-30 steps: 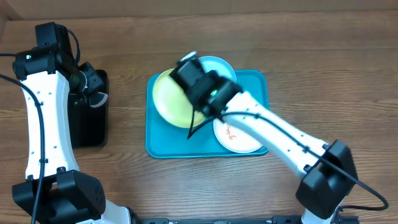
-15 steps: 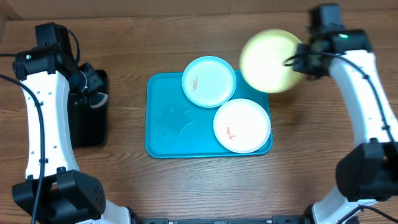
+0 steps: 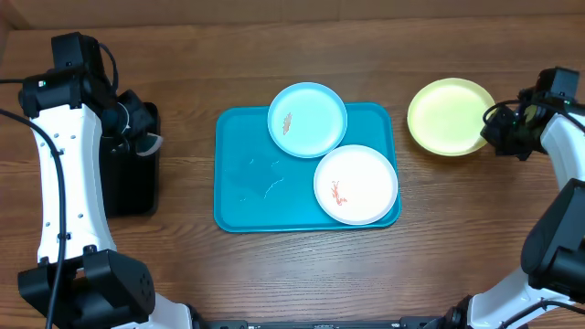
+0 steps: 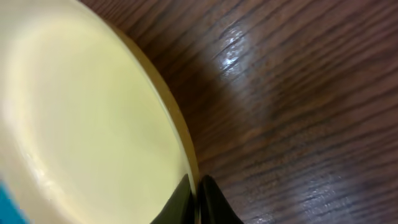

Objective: Clean dirty plates on tray and stack at the side
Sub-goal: 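Move the right gripper back and grasp the white plate's rim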

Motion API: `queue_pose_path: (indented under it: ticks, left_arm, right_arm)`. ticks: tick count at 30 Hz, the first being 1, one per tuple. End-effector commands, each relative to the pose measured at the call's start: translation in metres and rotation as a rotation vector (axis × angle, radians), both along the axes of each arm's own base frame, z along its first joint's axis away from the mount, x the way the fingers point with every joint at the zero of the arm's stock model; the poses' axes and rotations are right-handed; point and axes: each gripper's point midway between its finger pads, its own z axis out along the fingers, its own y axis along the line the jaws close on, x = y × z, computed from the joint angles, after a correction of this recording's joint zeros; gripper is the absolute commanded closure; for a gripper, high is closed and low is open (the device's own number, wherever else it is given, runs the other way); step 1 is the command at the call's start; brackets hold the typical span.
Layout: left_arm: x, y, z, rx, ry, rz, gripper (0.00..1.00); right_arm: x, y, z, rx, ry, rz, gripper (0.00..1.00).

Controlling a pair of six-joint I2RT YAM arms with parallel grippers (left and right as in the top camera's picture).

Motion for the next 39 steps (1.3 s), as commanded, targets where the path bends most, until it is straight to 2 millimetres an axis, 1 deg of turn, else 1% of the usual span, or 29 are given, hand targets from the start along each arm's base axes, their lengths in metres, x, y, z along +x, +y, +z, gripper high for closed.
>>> queue_pose_path:
  ticks: [1,2,4,6,7,8,10,13,15,18,21,24,25,28,29,30,33,35,36,37,39]
  left_arm:
    - [0.004,-0.004,0.01,-0.019,-0.04,-0.019,0.96]
    - [0.004,-0.004,0.01,-0.019,-0.04,-0.019,0.96]
    - [0.004,-0.004,0.01,-0.019,-0.04,-0.019,0.96]
    - [0.004,-0.004,0.01,-0.02,-0.04,-0.019,0.96]
    - [0.004,-0.004,0.01,-0.02,-0.039,-0.019,0.96]
    - [0.004,-0.004,0.009,-0.02,-0.038,-0.019,0.96]
    - [0.004,-0.005,0.008,-0.02,-0.04,-0.019,0.96]
    - [0.007,-0.008,0.008,-0.036,-0.048,-0.027,0.96]
    - [0.009,-0.014,0.007,-0.06,-0.053,-0.039,0.96]
    - [0.013,-0.023,0.005,-0.087,-0.057,-0.06,0.96]
    - [0.016,-0.031,0.001,-0.096,-0.047,-0.08,0.96]
    - [0.017,-0.038,-0.003,-0.099,-0.035,-0.101,0.96]
    - [0.017,-0.042,-0.003,-0.099,-0.033,-0.109,0.96]
    - [0.018,-0.048,-0.003,-0.099,-0.035,-0.125,0.96]
    - [0.019,-0.05,-0.003,-0.098,-0.036,-0.134,0.96]
    - [0.019,-0.052,-0.003,-0.098,-0.035,-0.138,0.96]
    - [0.019,-0.055,-0.003,-0.098,-0.034,-0.147,0.96]
    - [0.019,-0.056,-0.003,-0.099,-0.035,-0.148,0.96]
    - [0.019,-0.056,-0.003,-0.099,-0.035,-0.148,0.96]
    - [0.019,-0.056,-0.003,-0.098,-0.036,-0.148,0.96]
    - [0.02,-0.056,-0.003,-0.098,-0.039,-0.148,0.95]
  right_arm:
    - [0.004,0.012,0.0,0.032,-0.017,0.025,0.85]
    - [0.004,0.013,0.0,0.031,-0.017,0.029,0.83]
    - [0.005,0.015,0.0,0.032,-0.017,0.034,0.82]
    - [0.006,0.02,0.001,0.041,-0.02,0.044,0.71]
    - [0.007,0.024,0.001,0.057,-0.027,0.052,0.68]
    - [0.012,0.04,0.006,0.123,-0.056,0.088,0.64]
    - [0.022,0.071,0.016,0.241,-0.117,0.161,0.62]
    - [0.034,0.113,0.028,0.319,-0.181,0.265,0.57]
    - [0.041,0.143,0.032,0.317,-0.202,0.319,0.49]
    - [0.055,0.184,0.032,0.253,-0.225,0.329,0.38]
    - [0.065,0.212,0.029,0.117,-0.247,0.281,0.31]
    - [0.068,0.232,0.023,-0.022,-0.269,0.241,0.29]
    - [0.069,0.242,0.018,-0.058,-0.275,0.238,0.29]
    - [0.069,0.263,0.006,-0.061,-0.28,0.241,0.3]
    - [0.071,0.274,-0.005,-0.045,-0.28,0.248,0.3]
    - [0.072,0.278,-0.012,-0.039,-0.278,0.257,0.3]
    - [0.071,0.282,-0.033,-0.03,-0.243,0.269,0.3]
    - [0.072,0.283,-0.034,-0.028,-0.249,0.271,0.3]
    - [0.073,0.283,-0.034,-0.031,-0.254,0.278,0.33]
    - [0.074,0.284,-0.033,-0.031,-0.259,0.28,0.39]
    - [0.074,0.284,-0.033,-0.029,-0.26,0.28,0.56]
